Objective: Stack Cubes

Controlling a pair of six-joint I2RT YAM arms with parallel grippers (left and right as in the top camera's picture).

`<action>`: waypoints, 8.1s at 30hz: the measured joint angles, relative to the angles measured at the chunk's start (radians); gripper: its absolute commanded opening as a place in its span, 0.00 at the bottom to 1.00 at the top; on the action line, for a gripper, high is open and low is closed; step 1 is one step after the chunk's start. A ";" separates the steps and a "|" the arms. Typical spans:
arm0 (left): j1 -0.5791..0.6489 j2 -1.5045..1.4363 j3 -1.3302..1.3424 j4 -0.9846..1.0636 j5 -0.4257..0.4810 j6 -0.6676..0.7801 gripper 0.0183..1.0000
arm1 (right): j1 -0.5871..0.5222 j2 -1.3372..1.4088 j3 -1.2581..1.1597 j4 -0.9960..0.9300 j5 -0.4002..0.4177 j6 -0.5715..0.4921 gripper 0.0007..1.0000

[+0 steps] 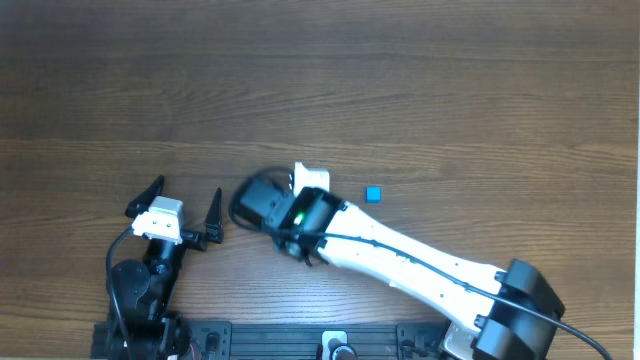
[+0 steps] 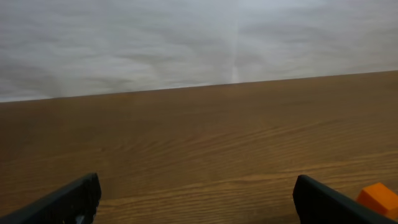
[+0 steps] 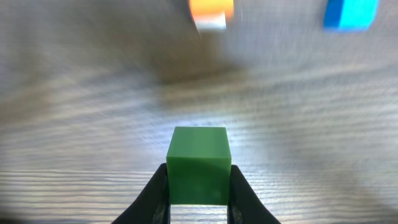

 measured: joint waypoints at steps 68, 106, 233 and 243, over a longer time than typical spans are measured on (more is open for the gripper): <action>0.000 0.000 0.000 0.000 0.000 0.000 1.00 | -0.262 0.247 0.189 0.029 -0.129 -0.271 0.11; 0.000 0.000 0.000 0.000 0.000 0.000 1.00 | -0.272 0.266 0.187 0.037 -0.124 -0.277 0.22; 0.000 0.000 0.000 0.000 0.000 0.000 1.00 | -0.349 0.016 0.248 -0.125 -0.121 -0.417 0.11; 0.000 0.000 0.000 0.000 0.000 0.000 1.00 | -0.284 0.169 0.290 -0.124 -0.121 -0.324 0.11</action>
